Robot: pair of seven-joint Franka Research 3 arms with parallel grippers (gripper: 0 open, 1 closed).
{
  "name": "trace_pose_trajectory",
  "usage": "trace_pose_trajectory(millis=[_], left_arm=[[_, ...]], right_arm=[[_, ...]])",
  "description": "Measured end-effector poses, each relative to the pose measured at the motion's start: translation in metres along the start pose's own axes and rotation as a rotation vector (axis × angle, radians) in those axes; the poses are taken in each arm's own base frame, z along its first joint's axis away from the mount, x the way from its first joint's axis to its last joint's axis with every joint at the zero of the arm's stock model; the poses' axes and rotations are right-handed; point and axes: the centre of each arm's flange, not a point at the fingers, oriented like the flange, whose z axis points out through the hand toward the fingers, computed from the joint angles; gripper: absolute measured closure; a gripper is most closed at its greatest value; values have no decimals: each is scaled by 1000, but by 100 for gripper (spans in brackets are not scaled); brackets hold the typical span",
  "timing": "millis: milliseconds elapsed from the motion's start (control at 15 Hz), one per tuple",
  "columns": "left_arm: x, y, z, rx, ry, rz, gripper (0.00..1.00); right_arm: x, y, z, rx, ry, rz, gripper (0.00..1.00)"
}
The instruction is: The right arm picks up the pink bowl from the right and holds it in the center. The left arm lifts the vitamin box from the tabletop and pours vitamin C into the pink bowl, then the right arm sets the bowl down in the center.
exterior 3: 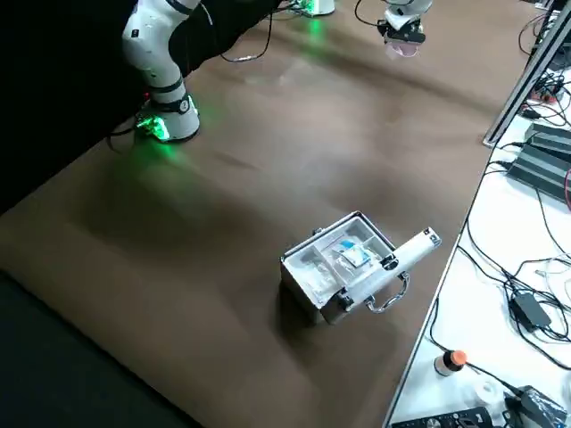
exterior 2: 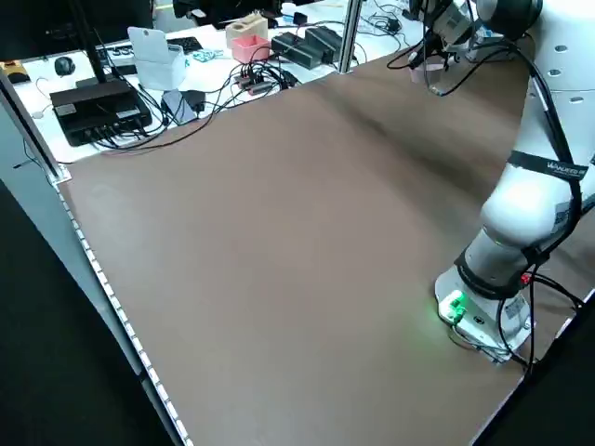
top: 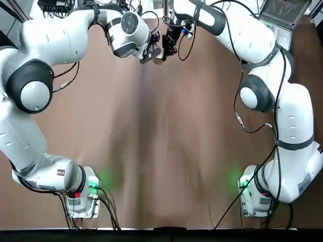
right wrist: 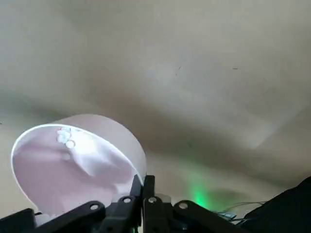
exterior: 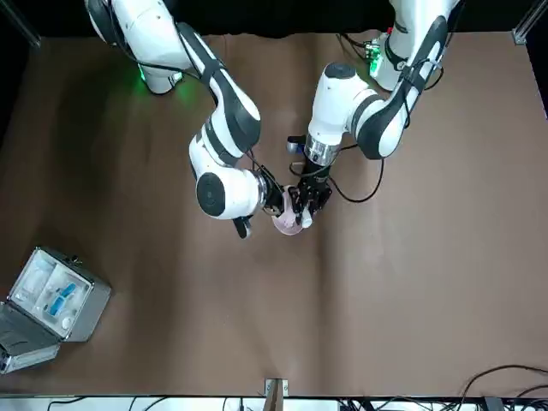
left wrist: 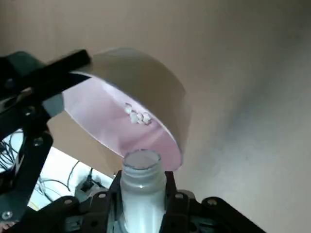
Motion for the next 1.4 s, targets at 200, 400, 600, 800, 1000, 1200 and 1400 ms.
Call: trace_pose_trajectory(millis=[200, 400, 600, 800, 1000, 1200, 1400], left_arm=[[-2, -1, -1, 1, 51, -207, 64], [-5, -1, -1, -2, 97, -356, 64], [-12, 1, -1, -6, 139, -470, 64], [-28, 11, 0, -10, 163, -568, 64], [-37, 17, 1, -14, 190, -645, 64], [-43, 20, 2, -18, 228, -734, 64], [-51, 21, 1, -60, 302, -864, 64]], right_arm=[[0, 0, 0, 0, 0, 0, 98], [0, 0, 0, 0, 0, 0, 98], [0, 0, 0, 0, 0, 0, 98], [0, 0, 0, 0, 0, 0, 98], [0, 0, 0, 0, 0, -1, 98], [-1, 0, 0, 0, -1, -1, 98], [-1, 0, 0, -1, -3, -3, 98]])
